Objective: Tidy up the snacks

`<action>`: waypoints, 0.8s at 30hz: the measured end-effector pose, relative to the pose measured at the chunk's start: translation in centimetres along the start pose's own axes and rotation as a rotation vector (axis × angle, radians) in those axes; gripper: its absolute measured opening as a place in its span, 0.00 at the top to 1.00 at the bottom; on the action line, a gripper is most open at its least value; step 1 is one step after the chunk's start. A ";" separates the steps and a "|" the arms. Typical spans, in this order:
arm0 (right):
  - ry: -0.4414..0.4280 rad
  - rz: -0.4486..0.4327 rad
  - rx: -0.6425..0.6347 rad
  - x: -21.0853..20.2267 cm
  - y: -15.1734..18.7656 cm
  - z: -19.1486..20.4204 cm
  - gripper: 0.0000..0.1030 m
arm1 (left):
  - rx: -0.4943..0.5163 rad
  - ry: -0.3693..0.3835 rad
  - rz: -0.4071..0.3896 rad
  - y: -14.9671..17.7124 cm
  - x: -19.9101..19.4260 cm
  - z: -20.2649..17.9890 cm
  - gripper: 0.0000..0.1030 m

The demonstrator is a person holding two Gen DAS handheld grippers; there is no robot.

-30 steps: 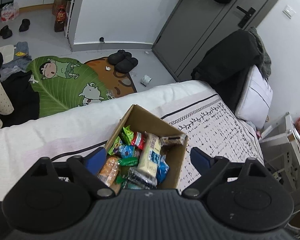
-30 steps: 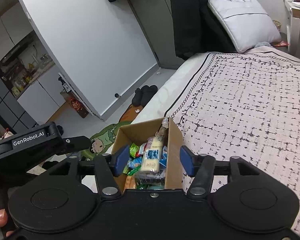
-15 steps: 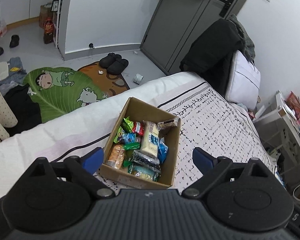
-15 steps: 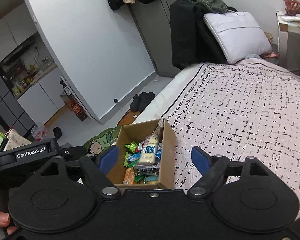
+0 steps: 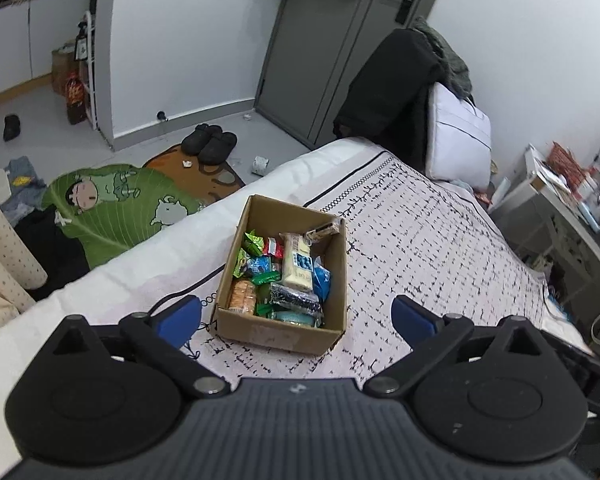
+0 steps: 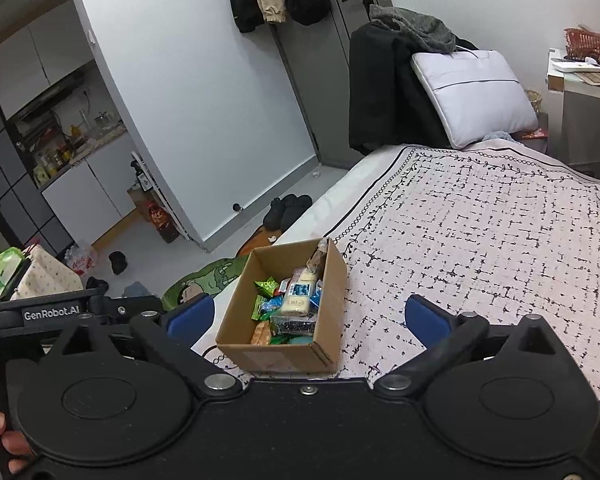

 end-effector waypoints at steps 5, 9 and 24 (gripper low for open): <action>0.009 -0.012 0.015 -1.7 0.4 -0.6 0.00 | 0.044 0.017 -0.012 0.6 -1.5 -0.7 0.01; 0.015 -0.023 0.006 -2.8 0.9 -0.9 0.00 | 0.071 0.026 -0.017 1.3 -2.5 -0.9 0.01; 0.005 -0.043 -0.031 -5.6 1.5 -1.1 0.00 | 0.162 0.003 -0.036 3.2 -5.8 -0.8 0.01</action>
Point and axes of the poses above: each gripper's, at about its wrist camera, not at the fingertips, and x roughly the way its jaws point, z to its left, y to its underside, the point moved 5 cm from there along x, roughly the way its jaws point, and after that the axes turned 8 degrees about y, right-handed, at the moved point
